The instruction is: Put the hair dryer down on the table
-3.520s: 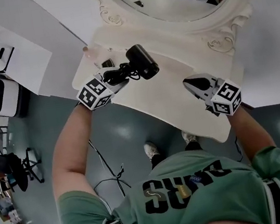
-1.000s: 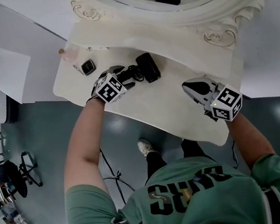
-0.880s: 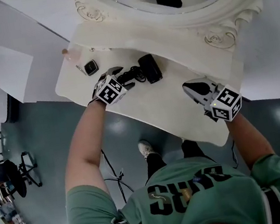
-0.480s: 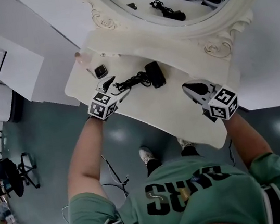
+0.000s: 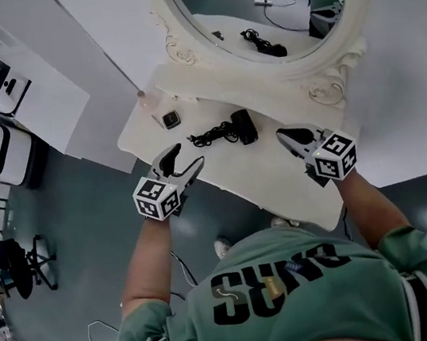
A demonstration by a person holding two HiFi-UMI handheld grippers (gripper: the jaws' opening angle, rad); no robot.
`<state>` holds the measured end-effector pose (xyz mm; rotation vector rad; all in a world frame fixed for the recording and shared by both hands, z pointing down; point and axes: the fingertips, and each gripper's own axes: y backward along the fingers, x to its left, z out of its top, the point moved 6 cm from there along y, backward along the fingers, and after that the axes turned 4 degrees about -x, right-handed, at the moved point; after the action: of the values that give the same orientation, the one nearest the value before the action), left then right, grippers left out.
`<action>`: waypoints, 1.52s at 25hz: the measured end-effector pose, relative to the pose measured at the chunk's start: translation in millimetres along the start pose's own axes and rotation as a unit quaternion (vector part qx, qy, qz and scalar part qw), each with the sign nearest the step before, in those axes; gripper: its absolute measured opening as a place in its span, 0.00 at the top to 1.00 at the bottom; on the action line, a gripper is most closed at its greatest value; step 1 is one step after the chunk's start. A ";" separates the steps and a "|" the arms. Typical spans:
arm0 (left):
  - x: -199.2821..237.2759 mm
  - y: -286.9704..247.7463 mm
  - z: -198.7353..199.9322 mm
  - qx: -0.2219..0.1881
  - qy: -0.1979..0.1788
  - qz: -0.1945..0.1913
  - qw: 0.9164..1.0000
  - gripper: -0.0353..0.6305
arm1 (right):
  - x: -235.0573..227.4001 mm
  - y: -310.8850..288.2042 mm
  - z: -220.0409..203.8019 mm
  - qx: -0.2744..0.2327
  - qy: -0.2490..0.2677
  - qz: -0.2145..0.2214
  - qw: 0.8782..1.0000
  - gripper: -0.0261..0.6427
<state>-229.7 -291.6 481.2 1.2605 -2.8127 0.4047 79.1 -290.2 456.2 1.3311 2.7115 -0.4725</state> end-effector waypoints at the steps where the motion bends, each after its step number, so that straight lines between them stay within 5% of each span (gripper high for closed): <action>1: -6.0 7.4 4.8 -0.016 0.007 0.005 1.000 0.47 | 3.0 -0.1 4.9 -0.001 0.003 0.001 1.000 0.97; 16: -69.4 85.0 35.7 -0.176 0.090 0.040 0.979 0.83 | 51.3 -12.8 31.4 -0.005 0.020 0.030 0.999 0.97; 21: -65.4 97.8 32.1 -0.185 0.107 0.058 0.975 0.93 | 56.7 -18.8 39.2 -0.007 0.027 0.036 0.999 0.97; 38: -62.2 101.5 36.3 -0.180 0.109 0.060 0.976 0.93 | 56.3 -29.7 40.5 0.009 0.034 0.031 0.999 0.97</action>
<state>-260.1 -190.6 415.2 0.9171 -2.6237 0.0253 18.6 -277.1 413.0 1.4564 2.7177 -0.4556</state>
